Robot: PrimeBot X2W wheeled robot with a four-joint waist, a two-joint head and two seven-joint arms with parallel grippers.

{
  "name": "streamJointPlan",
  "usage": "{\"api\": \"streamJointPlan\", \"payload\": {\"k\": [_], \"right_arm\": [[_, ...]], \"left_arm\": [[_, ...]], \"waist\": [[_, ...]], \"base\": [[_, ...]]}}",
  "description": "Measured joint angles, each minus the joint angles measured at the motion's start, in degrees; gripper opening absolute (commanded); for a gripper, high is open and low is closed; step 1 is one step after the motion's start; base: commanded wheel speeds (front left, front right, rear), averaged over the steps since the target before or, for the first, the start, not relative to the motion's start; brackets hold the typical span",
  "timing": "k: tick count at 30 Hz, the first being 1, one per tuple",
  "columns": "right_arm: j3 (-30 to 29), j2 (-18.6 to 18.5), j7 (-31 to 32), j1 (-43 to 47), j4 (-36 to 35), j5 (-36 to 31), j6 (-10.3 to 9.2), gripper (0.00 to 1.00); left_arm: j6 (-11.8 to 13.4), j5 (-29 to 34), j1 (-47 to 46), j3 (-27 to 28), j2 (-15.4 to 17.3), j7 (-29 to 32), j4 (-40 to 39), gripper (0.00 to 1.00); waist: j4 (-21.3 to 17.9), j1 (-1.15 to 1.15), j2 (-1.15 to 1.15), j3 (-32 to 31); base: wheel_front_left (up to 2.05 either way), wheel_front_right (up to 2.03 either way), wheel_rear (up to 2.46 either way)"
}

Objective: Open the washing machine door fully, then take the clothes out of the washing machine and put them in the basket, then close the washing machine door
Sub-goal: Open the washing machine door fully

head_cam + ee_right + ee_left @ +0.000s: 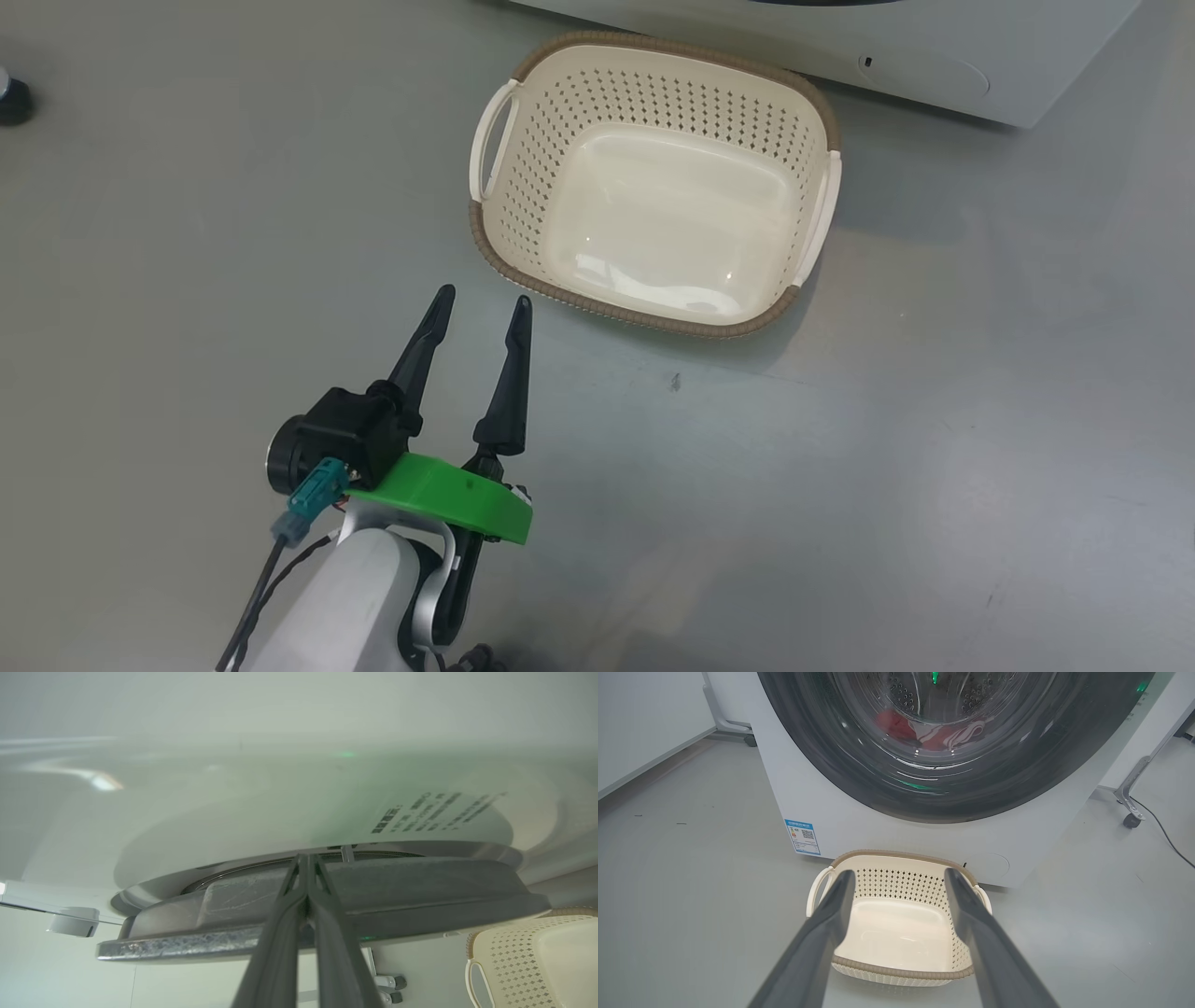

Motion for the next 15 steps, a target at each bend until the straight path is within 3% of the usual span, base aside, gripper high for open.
{"api": "streamJointPlan", "payload": {"k": [15], "right_arm": [[0.88, -0.34, 2.94, -3.74, 4.70, 0.46, -0.02, 0.00]], "left_arm": [[0.22, -0.46, 0.00, -0.99, 0.00, 0.00, -0.08, 1.00]], "waist": [[0.74, 0.00, 0.00, 0.01]], "base": [[0.00, 0.00, 0.00]]}}
